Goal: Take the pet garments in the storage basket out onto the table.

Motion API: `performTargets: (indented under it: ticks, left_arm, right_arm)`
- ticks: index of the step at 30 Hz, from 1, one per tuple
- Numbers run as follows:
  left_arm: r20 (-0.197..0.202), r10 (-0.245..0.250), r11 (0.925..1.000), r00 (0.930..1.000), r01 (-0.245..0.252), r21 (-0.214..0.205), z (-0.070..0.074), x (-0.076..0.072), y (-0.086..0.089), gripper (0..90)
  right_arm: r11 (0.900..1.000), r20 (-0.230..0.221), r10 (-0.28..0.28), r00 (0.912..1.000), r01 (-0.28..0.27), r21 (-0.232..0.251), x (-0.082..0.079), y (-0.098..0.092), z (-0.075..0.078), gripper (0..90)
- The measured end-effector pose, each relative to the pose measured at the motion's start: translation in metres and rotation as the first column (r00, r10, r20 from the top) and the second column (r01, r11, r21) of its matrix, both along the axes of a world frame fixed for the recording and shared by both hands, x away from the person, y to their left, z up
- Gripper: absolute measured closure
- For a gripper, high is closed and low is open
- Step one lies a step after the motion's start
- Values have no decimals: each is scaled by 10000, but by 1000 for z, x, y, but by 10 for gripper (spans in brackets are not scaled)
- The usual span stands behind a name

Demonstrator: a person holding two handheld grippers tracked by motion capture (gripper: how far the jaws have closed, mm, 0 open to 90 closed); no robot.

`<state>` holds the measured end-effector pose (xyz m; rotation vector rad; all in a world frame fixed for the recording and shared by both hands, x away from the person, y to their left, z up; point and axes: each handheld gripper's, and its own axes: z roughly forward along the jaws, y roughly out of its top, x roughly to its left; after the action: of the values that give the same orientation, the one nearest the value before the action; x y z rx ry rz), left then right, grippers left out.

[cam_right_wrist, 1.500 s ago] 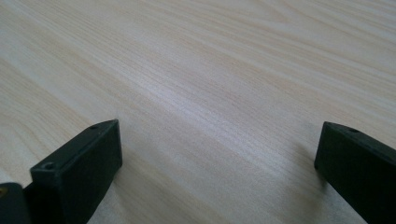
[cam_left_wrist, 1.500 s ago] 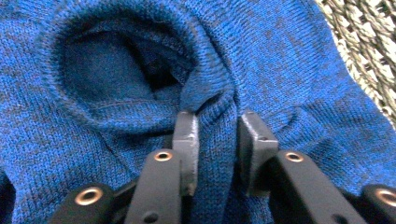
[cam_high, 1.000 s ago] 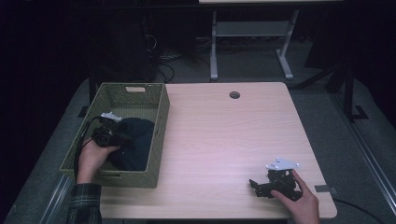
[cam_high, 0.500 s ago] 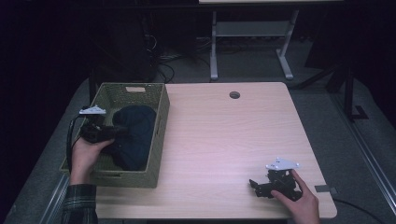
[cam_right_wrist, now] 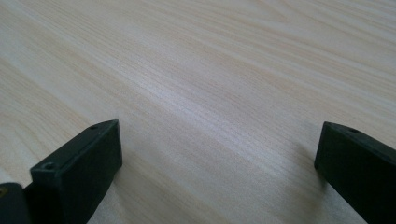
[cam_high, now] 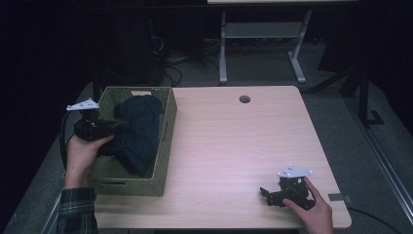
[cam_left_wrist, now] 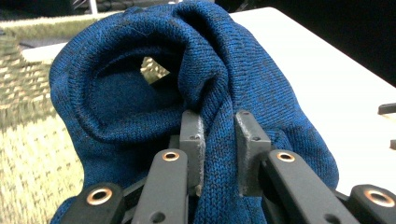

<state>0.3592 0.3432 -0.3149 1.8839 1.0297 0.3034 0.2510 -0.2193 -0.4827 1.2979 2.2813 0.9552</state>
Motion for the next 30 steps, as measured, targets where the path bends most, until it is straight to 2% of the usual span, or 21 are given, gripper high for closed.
performTargets:
  ticks: [5,7,8,14,23,24,30]
  left_arm:
    - [336,-350,9990,9988,359,-253,19,0,-9,754]
    - [412,-429,9986,9982,442,-304,23,0,-11,755]
    - [520,-594,9972,9969,616,-421,29,0,-14,755]
    - [805,-1045,9920,9913,1096,-618,46,1,-29,755]
    - [1050,-1569,9854,9820,1628,-505,62,2,-50,755]
    - [1140,-1746,9820,9780,1814,-528,65,2,-55,755]
    - [1286,-2010,9758,9711,2100,-612,71,3,-67,755]
  right_arm:
    - [10000,5,6,10000,-6,-8,0,0,0,4]
    - [10000,6,9,10000,-9,-7,0,0,0,4]
    - [10000,3,10,10000,-10,-12,0,0,0,4]
    - [10000,5,13,10000,-13,-11,0,0,0,4]
    - [10000,16,15,10000,-15,-11,0,0,0,4]
    - [10000,15,18,10000,-18,-11,0,0,0,4]
    - [10000,17,18,10000,-18,-13,0,0,0,4]
